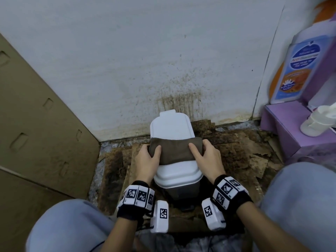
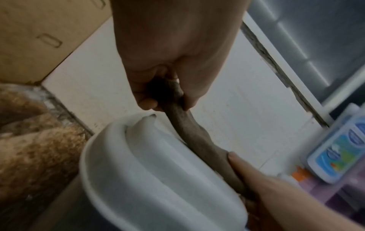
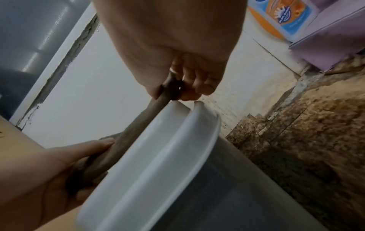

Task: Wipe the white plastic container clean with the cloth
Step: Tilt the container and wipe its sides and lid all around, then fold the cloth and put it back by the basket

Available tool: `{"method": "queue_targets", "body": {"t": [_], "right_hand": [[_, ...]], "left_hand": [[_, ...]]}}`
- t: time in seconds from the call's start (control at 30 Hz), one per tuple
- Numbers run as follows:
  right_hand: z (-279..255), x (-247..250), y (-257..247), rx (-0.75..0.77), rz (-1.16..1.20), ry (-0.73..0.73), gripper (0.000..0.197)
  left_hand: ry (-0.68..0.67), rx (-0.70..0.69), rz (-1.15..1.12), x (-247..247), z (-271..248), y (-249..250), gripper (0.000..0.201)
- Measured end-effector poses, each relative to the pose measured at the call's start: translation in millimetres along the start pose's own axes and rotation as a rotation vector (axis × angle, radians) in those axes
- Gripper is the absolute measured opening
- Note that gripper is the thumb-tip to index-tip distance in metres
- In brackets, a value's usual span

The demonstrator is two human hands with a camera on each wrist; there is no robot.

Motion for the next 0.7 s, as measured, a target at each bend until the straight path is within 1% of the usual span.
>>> {"method": "queue_targets", "body": {"t": [0.1,0.17,0.33,0.47,0.57,0.63,0.7], "right_hand": [[4,8,0,0.010,0.022,0.013,0.035],[8,16,1,0.005,0.040,0.027,0.036],[20,56,-4,0.024,0.014,0.058,0.032],[34,103,-9,0.040,0.011,0.044,0.033],[40,150,-9,0.031,0.002,0.034,0.036],[43,188,-9,0.055,-0.016,0.051,0.039],[43,226,-7,0.072,-0.029,0.054,0.036]], "left_hand": [[-0.020,-0.093,0.001,-5,-4,13,0.026],[-0.061,-0.135,-0.041,-9,-5,19,0.022],[-0.129,-0.224,-0.090,-27,-2,45,0.020],[-0.179,-0.235,-0.218,-52,-3,74,0.015],[-0.220,-0.283,-0.273,-76,-10,109,0.020],[-0.278,-0.289,-0.313,-94,-15,133,0.022],[-0.353,-0.290,-0.334,-116,-19,155,0.025]]}}
Point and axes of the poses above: each hand's wrist, its own z-axis towards the middle knuckle, its own x-axis out of the back of the hand, y = z × x, the point moved 5 cm from there along z, towards the middle knuckle, and after that the axes turned 13 degrees about -z, right-handed, at the moved point
